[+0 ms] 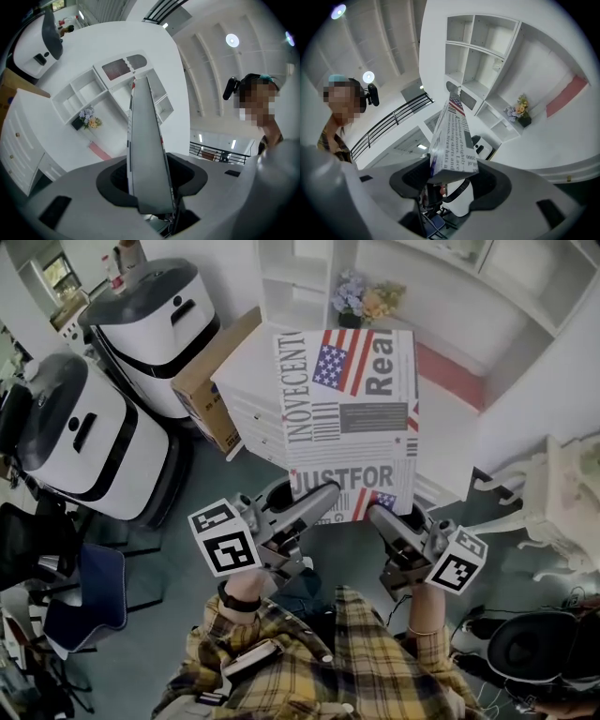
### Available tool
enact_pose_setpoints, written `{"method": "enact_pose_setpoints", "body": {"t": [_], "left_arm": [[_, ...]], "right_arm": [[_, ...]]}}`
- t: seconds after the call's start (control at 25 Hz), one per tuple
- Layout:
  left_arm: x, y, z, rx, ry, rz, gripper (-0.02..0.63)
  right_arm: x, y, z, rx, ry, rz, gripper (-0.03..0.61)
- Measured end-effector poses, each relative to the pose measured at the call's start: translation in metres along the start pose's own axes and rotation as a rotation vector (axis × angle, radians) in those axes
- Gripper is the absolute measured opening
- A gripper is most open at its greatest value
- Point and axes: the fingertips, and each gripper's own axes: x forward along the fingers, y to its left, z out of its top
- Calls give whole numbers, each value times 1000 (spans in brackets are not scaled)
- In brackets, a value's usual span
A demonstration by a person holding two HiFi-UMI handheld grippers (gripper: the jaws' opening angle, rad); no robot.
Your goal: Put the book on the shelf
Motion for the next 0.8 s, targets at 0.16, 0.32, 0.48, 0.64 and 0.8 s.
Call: {"method": "enact_pose_setpoints", "body": {"t": [0.16, 0.32, 0.48, 0.64, 0.8], "left_arm": [[1, 0, -1, 4, -5, -4, 193], [1, 0, 0, 6, -5, 5, 193], [2, 4, 0, 15, -4, -34, 193], [2, 4, -1, 3, 2, -26, 193], [1, 2, -1, 13, 2, 5, 193]], "right_arm": [[-1, -1, 0, -4, 7, -2, 259], [0, -1, 1, 3, 10, 4, 259], [1, -3, 0, -33, -3, -13, 259], [1, -3, 0, -24, 8, -17, 259], [1, -3, -1, -10, 16, 8, 259]]}}
